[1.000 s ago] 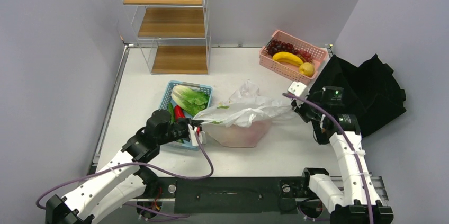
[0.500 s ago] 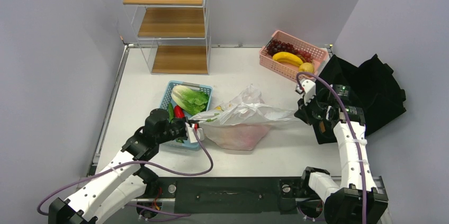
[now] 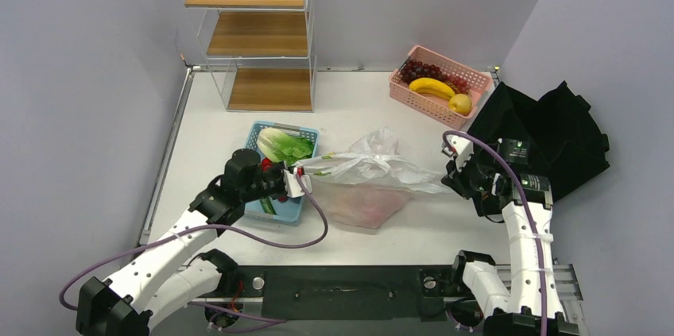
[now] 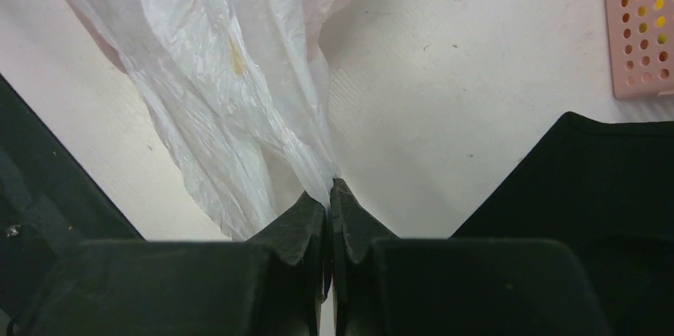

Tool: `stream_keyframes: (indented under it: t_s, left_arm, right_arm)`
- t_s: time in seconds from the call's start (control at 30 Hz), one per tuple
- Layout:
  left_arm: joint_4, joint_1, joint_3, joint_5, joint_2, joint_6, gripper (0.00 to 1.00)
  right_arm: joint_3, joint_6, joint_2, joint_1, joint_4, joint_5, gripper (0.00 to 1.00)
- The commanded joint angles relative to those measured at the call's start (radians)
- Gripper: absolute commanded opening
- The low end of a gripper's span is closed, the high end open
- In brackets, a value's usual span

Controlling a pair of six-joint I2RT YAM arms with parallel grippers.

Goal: Untie the knot of the grocery bags and take out the mixed food

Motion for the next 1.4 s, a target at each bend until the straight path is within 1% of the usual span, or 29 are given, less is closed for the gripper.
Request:
stream_keyframes:
  t_s: [0.0, 0.07, 0.17, 0.2, 0.23, 0.27, 0.3, 0.33, 0.37, 0.4, 0.43, 0.47, 0.5, 0.53, 0.57, 0.63, 0.67, 0.73, 0.77, 0.83, 0.93, 1.03, 1.13, 1.2, 1.27, 1.3, 1.37]
  left_arm:
    - [0.044, 0.004, 0.095, 0.033, 0.054, -0.030, 0.00]
    - [0.064, 0.005, 0.122, 0.034, 0.088, -0.034, 0.00]
    - [0.089, 0.005, 0.159, 0.032, 0.139, -0.056, 0.00]
    - [0.098, 0.005, 0.181, 0.031, 0.164, -0.064, 0.00]
    - [0.102, 0.005, 0.192, 0.031, 0.176, -0.084, 0.00]
    - [0.109, 0.005, 0.210, 0.029, 0.197, -0.097, 0.00]
    - [0.108, 0.005, 0.220, 0.032, 0.205, -0.117, 0.00]
    - [0.098, 0.005, 0.239, 0.035, 0.218, -0.123, 0.00]
    - [0.089, 0.005, 0.255, 0.043, 0.223, -0.128, 0.05]
    - [0.078, 0.005, 0.262, 0.042, 0.228, -0.136, 0.14]
    - [0.074, 0.006, 0.280, 0.030, 0.228, -0.175, 0.32]
    - [0.050, 0.006, 0.294, 0.024, 0.225, -0.198, 0.40]
    - [0.027, 0.011, 0.330, 0.027, 0.224, -0.237, 0.55]
    - [-0.035, 0.014, 0.351, 0.037, 0.221, -0.252, 0.60]
    - [-0.064, 0.018, 0.394, 0.060, 0.217, -0.286, 0.66]
    - [-0.143, 0.019, 0.452, 0.105, 0.203, -0.327, 0.71]
    - [-0.197, 0.019, 0.470, 0.130, 0.196, -0.330, 0.72]
    - [-0.270, 0.017, 0.532, 0.224, 0.201, -0.329, 0.73]
    - [-0.291, 0.016, 0.576, 0.246, 0.210, -0.335, 0.73]
    - [-0.355, 0.009, 0.640, 0.288, 0.279, -0.335, 0.73]
    - [-0.363, -0.014, 0.711, 0.315, 0.364, -0.324, 0.73]
    - [-0.381, -0.063, 0.785, 0.313, 0.453, -0.285, 0.74]
    - [-0.436, -0.147, 0.850, 0.300, 0.515, -0.216, 0.76]
    - [-0.451, -0.185, 0.860, 0.289, 0.547, -0.195, 0.77]
    - [-0.405, -0.211, 0.842, 0.266, 0.562, -0.199, 0.77]
    - [-0.369, -0.217, 0.836, 0.259, 0.569, -0.199, 0.77]
    - [-0.351, -0.231, 0.833, 0.257, 0.583, -0.179, 0.68]
  right_arm:
    - [-0.021, -0.069, -0.043, 0.026, -0.066, -0.061, 0.00]
    - [-0.026, -0.069, -0.063, 0.046, -0.091, -0.067, 0.00]
    - [-0.047, -0.022, -0.119, 0.099, -0.084, -0.082, 0.00]
    - [-0.053, 0.008, -0.136, 0.133, -0.064, -0.081, 0.00]
    - [-0.068, 0.086, -0.167, 0.148, -0.003, -0.071, 0.00]
    - [-0.073, 0.128, -0.189, 0.200, 0.027, -0.066, 0.00]
    - [-0.078, 0.184, -0.196, 0.221, 0.065, -0.057, 0.00]
    - [-0.076, 0.202, -0.200, 0.261, 0.073, -0.052, 0.00]
    - [-0.069, 0.208, -0.199, 0.277, 0.077, -0.039, 0.00]
    - [-0.064, 0.213, -0.191, 0.307, 0.074, -0.031, 0.00]
    - [-0.052, 0.215, -0.187, 0.320, 0.055, -0.019, 0.15]
    - [-0.042, 0.215, -0.178, 0.334, 0.040, -0.016, 0.26]
    - [-0.017, 0.221, -0.174, 0.338, 0.011, -0.006, 0.45]
    - [-0.002, 0.260, -0.167, 0.340, 0.004, 0.005, 0.57]
    - [0.034, 0.280, -0.161, 0.340, 0.000, 0.029, 0.59]
    - [0.103, 0.343, -0.131, 0.339, -0.001, 0.058, 0.62]
    - [0.150, 0.381, -0.097, 0.337, 0.001, 0.065, 0.62]
    - [0.216, 0.424, -0.035, 0.335, 0.003, 0.044, 0.63]
    - [0.235, 0.430, -0.015, 0.335, 0.005, 0.034, 0.63]
    - [0.275, 0.432, 0.041, 0.334, 0.021, 0.016, 0.63]
    - [0.308, 0.384, 0.123, 0.334, 0.050, 0.008, 0.61]
    - [0.340, 0.353, 0.206, 0.346, 0.053, -0.005, 0.60]
    - [0.372, 0.335, 0.245, 0.368, 0.039, -0.014, 0.62]
    - [0.372, 0.322, 0.255, 0.396, 0.040, -0.006, 0.65]
    - [0.360, 0.317, 0.260, 0.428, 0.051, 0.015, 0.68]
    - [0.351, 0.318, 0.267, 0.447, 0.066, 0.026, 0.68]
    - [0.335, 0.318, 0.279, 0.467, 0.085, 0.033, 0.68]
